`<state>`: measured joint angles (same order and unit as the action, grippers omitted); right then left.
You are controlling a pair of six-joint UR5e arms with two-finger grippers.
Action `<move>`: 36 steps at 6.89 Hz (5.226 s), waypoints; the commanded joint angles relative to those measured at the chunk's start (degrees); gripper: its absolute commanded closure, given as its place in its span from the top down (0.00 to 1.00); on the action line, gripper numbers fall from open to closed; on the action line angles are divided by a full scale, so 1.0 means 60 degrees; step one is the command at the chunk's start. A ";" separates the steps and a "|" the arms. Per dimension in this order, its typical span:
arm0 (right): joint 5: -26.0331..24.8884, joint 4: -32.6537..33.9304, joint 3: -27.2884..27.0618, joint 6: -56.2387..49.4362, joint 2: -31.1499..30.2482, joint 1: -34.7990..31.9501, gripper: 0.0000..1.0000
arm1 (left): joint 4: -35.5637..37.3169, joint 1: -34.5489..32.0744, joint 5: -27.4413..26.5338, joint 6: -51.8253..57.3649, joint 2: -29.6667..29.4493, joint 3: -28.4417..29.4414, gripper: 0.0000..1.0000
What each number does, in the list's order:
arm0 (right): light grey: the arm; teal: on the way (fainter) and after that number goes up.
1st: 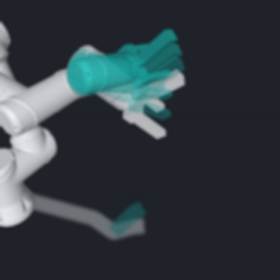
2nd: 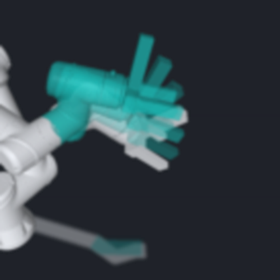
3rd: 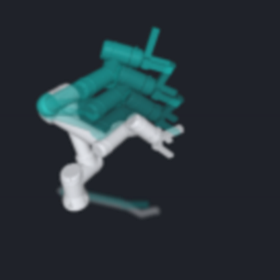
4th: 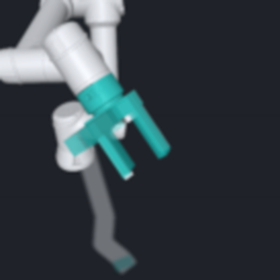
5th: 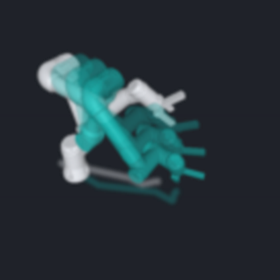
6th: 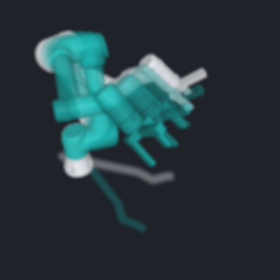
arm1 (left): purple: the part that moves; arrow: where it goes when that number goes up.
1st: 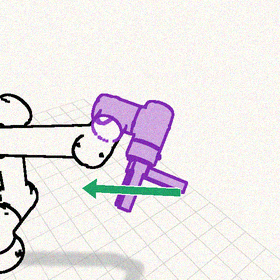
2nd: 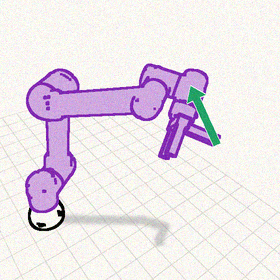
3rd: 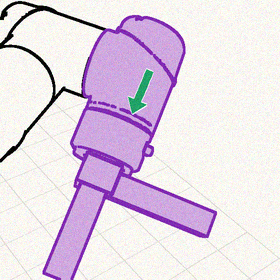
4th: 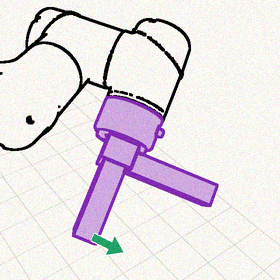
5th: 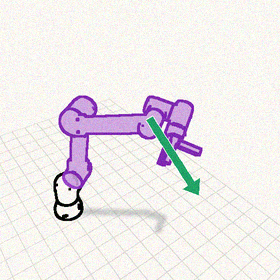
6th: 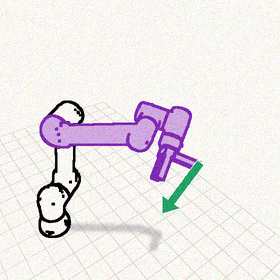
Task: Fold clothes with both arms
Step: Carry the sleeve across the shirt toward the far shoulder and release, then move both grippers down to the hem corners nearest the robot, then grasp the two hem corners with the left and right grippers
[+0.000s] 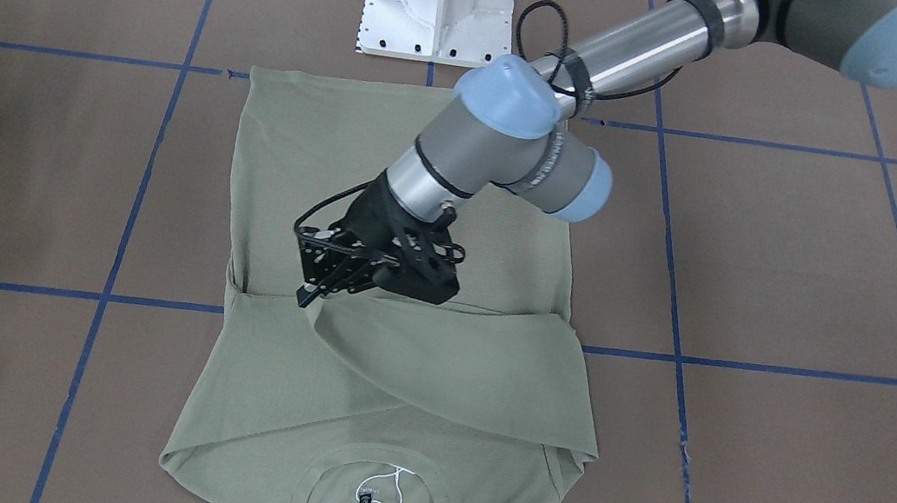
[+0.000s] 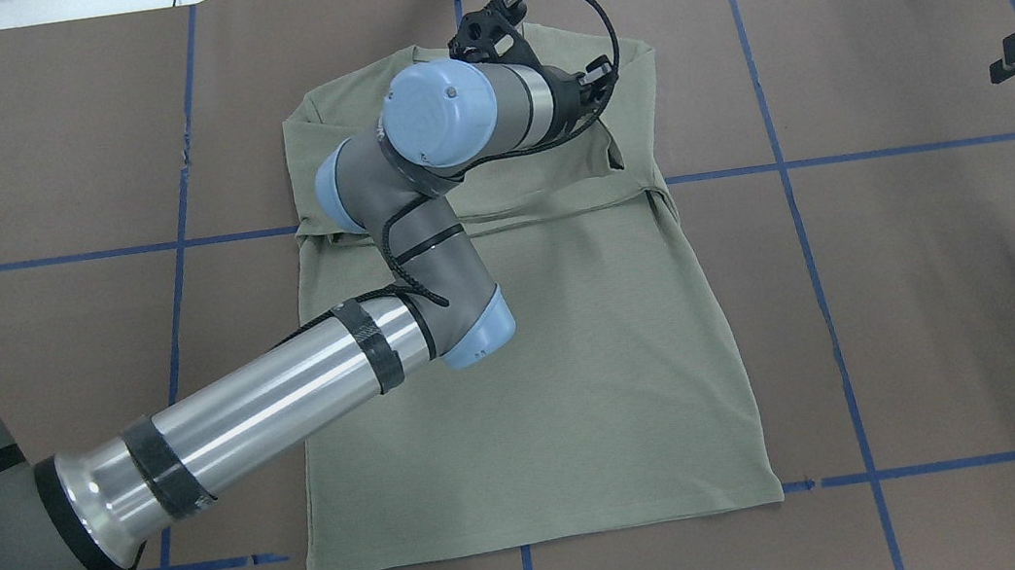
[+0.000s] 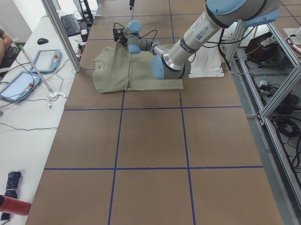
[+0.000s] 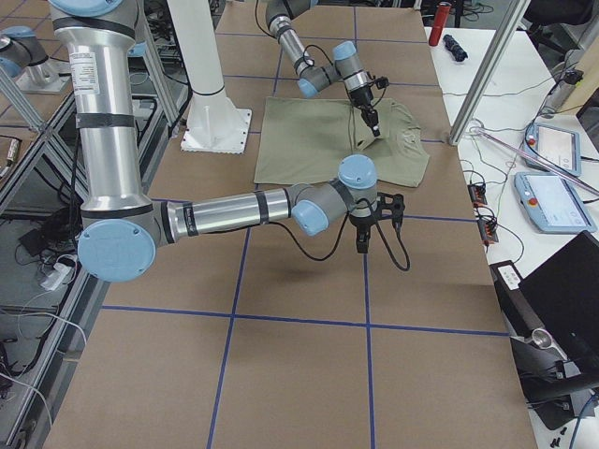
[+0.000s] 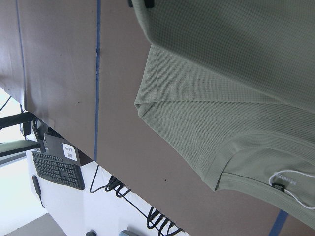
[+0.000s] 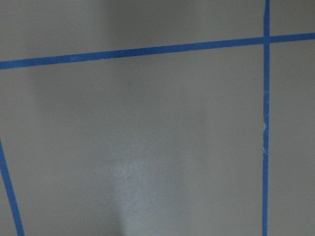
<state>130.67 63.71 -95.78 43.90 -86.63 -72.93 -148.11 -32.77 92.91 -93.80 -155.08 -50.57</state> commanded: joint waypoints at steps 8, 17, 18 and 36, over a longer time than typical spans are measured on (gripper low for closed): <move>-0.0312 -0.2013 -0.0984 0.4660 -0.0181 0.1993 1.00 | 0.0741 0.0437 0.0919 -0.0378 0.2546 -0.4183 0.70; -0.9772 0.0148 -0.4838 1.2131 -0.1880 1.2072 0.98 | 0.2639 0.0525 0.1917 0.0252 0.7139 -0.9048 0.76; -1.0245 0.0642 -0.4824 1.2209 -0.1880 1.2574 0.97 | 0.2625 0.0525 0.1946 0.0252 0.7184 -0.9062 0.77; -1.0089 0.1394 -0.5380 1.2268 -0.1690 1.2565 0.00 | 0.7208 0.2188 0.0648 -0.1790 0.8018 -1.0885 0.80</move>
<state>69.57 71.60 -127.29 117.41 -96.69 2.43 -116.10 -23.80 100.57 -99.83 -107.65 -110.71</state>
